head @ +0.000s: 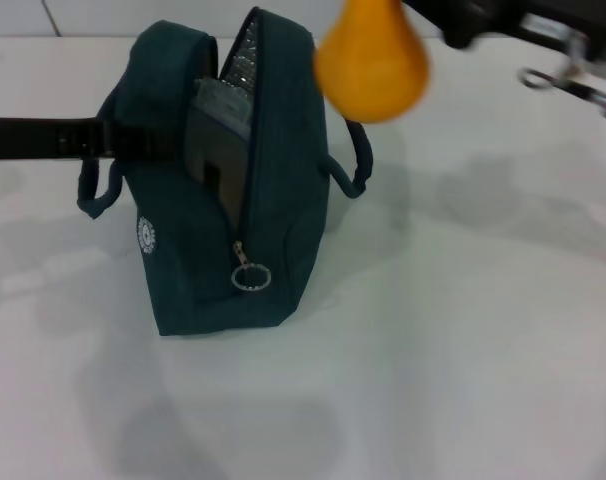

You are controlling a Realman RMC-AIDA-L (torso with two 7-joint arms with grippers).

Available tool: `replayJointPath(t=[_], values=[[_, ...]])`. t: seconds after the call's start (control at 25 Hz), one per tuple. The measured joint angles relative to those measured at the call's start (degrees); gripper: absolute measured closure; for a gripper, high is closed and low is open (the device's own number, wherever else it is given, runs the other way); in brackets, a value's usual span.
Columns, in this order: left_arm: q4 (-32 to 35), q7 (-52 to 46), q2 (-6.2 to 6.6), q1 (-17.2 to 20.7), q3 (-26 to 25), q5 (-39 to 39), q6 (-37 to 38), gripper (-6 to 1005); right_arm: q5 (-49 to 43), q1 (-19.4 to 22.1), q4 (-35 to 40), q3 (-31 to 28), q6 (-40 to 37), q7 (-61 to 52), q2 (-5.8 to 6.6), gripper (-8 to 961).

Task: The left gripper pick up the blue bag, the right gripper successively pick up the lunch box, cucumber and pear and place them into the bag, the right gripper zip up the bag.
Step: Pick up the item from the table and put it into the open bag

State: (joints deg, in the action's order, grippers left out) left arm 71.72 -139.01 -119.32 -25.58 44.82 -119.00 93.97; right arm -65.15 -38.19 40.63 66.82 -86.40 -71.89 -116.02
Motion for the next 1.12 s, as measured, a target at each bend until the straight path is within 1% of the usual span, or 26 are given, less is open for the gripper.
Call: replayJointPath(t=[0.12, 0.28, 0.4, 0.56, 0.64, 0.76, 1.12], values=[[0.0, -0.1, 0.02, -0.7, 0.3, 0.1, 0.0, 963, 2.6, -5.0, -3.2, 3.4, 4.0, 1.3, -0.10, 916], [-0.7, -0.1, -0.03, -1.4, 0.9, 0.1, 0.0, 963, 3.9, -10.1, -5.5, 7.2, 8.3, 3.0, -0.17, 915], [-1.8, -0.1, -0.03, -2.1, 1.1, 0.2, 0.0, 963, 5.1, -11.9, -5.9, 10.7, 11.6, 3.4, -0.17, 915], [-2.5, 0.1, -0.03, -2.6, 1.1, 0.2, -0.2, 963, 6.8, -12.3, -6.6, 15.9, 15.9, 4.5, -0.16, 915], [-2.7, 0.2, -0.03, -2.7, 0.9, 0.2, -0.5, 963, 6.9, -12.2, -7.0, 16.8, 16.6, 4.7, -0.16, 915], [-2.7, 0.2, 0.05, -2.6, 0.5, 0.2, -0.8, 963, 6.9, -11.8, -8.6, 19.9, 19.0, 5.5, -0.16, 915], [-2.8, 0.3, 0.50, -2.7, 0.4, 0.2, -1.4, 963, 6.8, -10.9, -11.1, 21.5, 21.3, 5.6, -0.17, 914]])
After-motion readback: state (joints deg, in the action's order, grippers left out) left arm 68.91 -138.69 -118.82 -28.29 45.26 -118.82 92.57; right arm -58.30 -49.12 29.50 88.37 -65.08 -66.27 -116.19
